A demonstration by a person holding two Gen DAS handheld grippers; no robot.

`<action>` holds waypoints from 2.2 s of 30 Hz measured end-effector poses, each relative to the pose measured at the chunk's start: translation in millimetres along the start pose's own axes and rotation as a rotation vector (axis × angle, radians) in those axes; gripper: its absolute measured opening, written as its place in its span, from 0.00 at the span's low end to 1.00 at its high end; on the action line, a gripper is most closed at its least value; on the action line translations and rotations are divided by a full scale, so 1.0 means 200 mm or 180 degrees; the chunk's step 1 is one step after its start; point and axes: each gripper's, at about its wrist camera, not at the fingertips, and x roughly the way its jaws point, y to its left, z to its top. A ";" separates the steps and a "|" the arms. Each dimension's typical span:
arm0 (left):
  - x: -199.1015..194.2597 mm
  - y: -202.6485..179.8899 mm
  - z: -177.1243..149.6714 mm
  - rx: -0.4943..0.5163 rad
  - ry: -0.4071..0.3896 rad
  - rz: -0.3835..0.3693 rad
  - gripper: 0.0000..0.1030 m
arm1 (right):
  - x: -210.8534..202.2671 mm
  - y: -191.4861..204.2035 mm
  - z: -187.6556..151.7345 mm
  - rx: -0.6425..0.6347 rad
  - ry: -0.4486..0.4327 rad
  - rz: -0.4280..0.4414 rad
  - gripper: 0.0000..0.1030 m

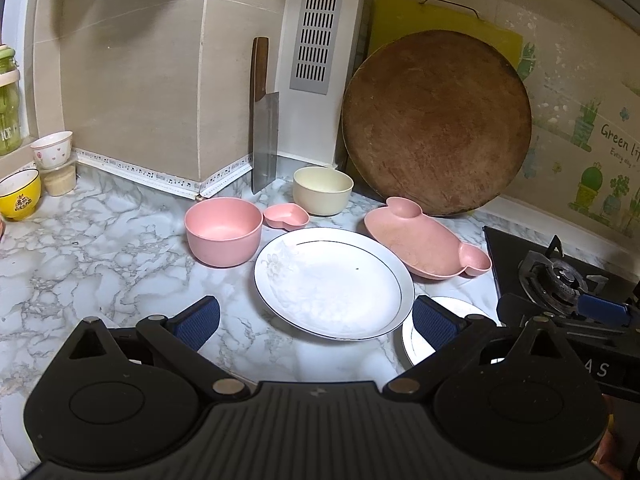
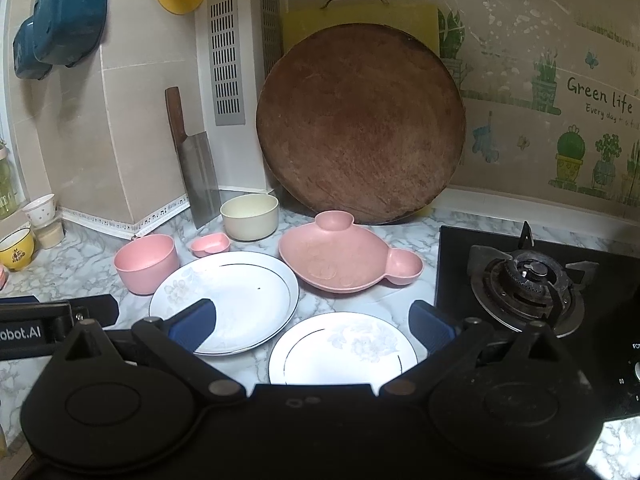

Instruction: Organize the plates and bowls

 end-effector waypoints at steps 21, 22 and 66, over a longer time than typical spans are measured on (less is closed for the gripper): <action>0.40 0.29 0.06 -0.0174 0.0312 -0.0115 1.00 | 0.36 0.13 0.07 0.0016 0.0390 0.0198 1.00; 0.43 0.31 0.06 -0.0210 0.0373 -0.0131 1.00 | 0.40 0.14 0.08 0.0009 0.0389 0.0215 1.00; 1.15 0.45 0.11 -0.0445 0.1292 -0.0467 0.20 | 1.18 0.02 0.11 0.0424 0.1535 0.0256 0.14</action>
